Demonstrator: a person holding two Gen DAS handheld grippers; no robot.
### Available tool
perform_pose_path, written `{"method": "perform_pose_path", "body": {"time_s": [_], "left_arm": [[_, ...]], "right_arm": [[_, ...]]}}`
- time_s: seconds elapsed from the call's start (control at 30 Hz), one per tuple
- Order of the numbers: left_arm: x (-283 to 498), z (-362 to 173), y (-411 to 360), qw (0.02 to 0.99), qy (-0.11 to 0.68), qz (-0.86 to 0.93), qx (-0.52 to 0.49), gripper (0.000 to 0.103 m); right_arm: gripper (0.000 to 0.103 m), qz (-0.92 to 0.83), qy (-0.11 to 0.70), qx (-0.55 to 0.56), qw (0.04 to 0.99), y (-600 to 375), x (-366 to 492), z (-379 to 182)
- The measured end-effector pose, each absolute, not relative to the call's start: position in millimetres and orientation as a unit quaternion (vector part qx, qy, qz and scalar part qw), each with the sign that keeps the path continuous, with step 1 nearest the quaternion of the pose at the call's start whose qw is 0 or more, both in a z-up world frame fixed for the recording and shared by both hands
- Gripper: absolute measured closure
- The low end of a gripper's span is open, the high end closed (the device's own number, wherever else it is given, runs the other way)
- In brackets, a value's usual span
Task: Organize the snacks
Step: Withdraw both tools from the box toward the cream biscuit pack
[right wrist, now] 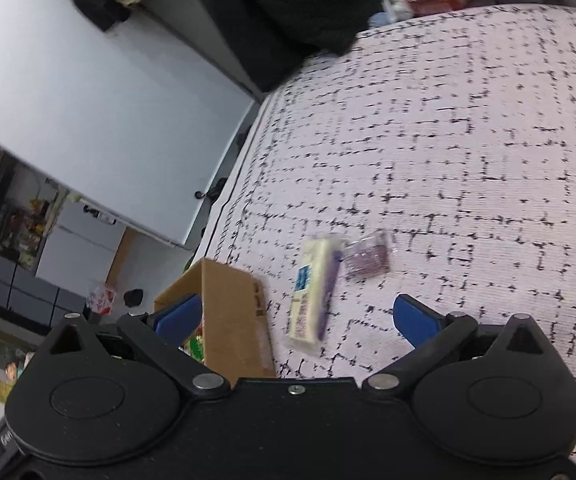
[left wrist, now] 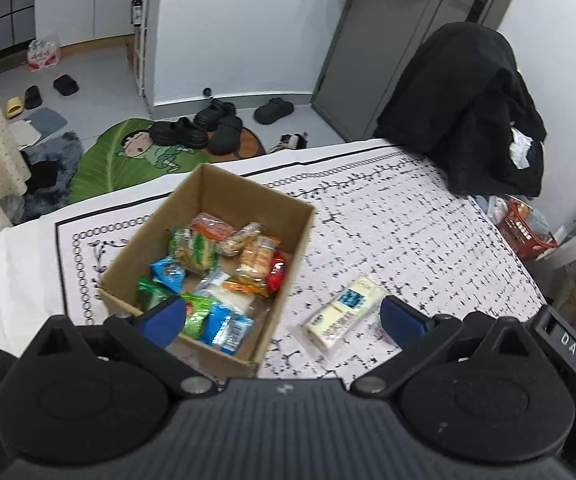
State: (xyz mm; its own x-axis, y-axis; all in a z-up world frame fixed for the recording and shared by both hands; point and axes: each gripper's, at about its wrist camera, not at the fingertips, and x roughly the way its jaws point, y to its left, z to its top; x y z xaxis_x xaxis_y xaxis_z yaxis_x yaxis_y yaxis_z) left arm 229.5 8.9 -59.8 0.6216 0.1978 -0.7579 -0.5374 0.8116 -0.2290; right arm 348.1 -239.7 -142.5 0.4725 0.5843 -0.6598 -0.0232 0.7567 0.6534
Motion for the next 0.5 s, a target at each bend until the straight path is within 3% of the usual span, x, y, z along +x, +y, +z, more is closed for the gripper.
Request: {"method": "perform_pose_path", "body": {"time_s": [0.3,0.5], "left_arm": [[253,-67,-7,0.883,0.369,0.185,-0.224,0.001],[271,-77,-19,0.889,0.371,0.154,-0.219,0.005]], "right_arm": [[0.001,0.149,0.486,0.322,0.799,-263,362,-156],[0.017,0.147,0.489,0.336,0.791,-269,369,-166]]}}
